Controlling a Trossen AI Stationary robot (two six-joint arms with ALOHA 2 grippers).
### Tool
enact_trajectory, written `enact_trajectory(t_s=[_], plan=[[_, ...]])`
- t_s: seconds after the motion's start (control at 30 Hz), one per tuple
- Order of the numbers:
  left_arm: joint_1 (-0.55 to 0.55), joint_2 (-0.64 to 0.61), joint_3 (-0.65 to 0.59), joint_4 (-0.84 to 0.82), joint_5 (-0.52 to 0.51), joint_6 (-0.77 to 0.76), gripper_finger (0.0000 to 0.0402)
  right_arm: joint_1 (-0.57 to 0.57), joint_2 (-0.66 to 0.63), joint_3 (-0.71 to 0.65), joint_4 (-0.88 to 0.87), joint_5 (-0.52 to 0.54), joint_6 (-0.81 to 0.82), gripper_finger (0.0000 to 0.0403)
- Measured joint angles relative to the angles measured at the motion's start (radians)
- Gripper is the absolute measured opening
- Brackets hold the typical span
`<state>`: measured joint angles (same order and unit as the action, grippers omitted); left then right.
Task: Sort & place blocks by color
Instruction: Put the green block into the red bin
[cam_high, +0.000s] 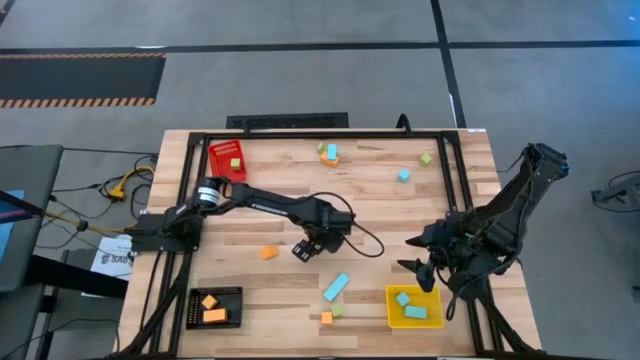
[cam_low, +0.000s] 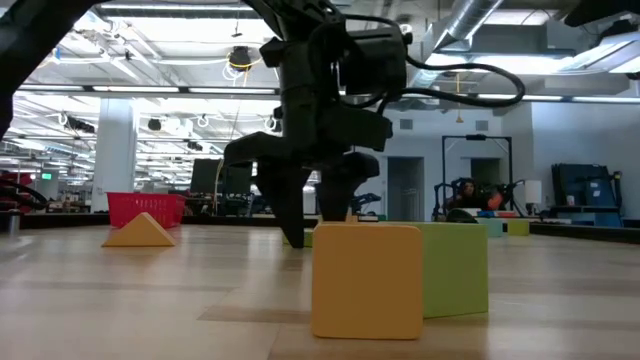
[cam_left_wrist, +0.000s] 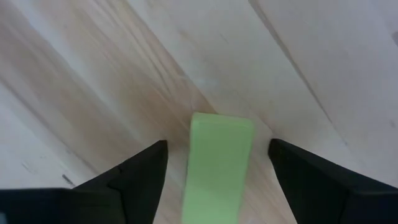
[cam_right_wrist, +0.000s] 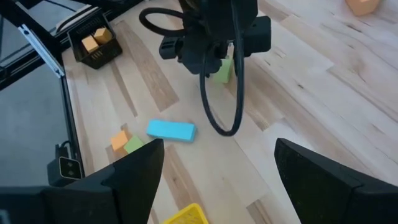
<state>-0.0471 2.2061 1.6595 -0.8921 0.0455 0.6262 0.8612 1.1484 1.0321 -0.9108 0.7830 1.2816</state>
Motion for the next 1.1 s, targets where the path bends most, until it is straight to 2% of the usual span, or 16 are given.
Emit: enact_trajectory(t_s=[0.13,0.23,0.37,0.5,0.67,0.9,1.1], plan=[[0.0,-0.003,-0.019,0.016,0.002,-0.037,0.027,0.0,0.0,0.0,0.0,0.0,0.0,0.0327],[0.002,-0.002,-0.018,0.021,0.003,-0.06,0.0247,0.0,0.0,0.0,0.0,0.0,0.0,0.0327],[0.002,-0.001,-0.016,0.01,0.005,-0.086,0.0178,0.0,0.0,0.0,0.0,-0.001,0.0,0.0327],[0.022,-0.008,-0.018,0.005,0.01,-0.208,0.0091,0.0,0.0,0.0,0.0,-0.001,0.0,0.0327],[0.081,-0.057,-0.026,0.003,-0.019,-0.38,0.0093,0.008,0.0,0.0,0.002,-0.001,0.001,0.0327],[0.256,-0.266,-0.06,0.007,-0.075,-0.623,0.0093,0.022,0.0,0.0,0.022,0.0,0.001,0.0327],[0.486,-0.479,-0.201,-0.04,-0.295,-0.972,0.0093,0.019,0.007,0.0,0.04,0.005,0.001,0.0327]])
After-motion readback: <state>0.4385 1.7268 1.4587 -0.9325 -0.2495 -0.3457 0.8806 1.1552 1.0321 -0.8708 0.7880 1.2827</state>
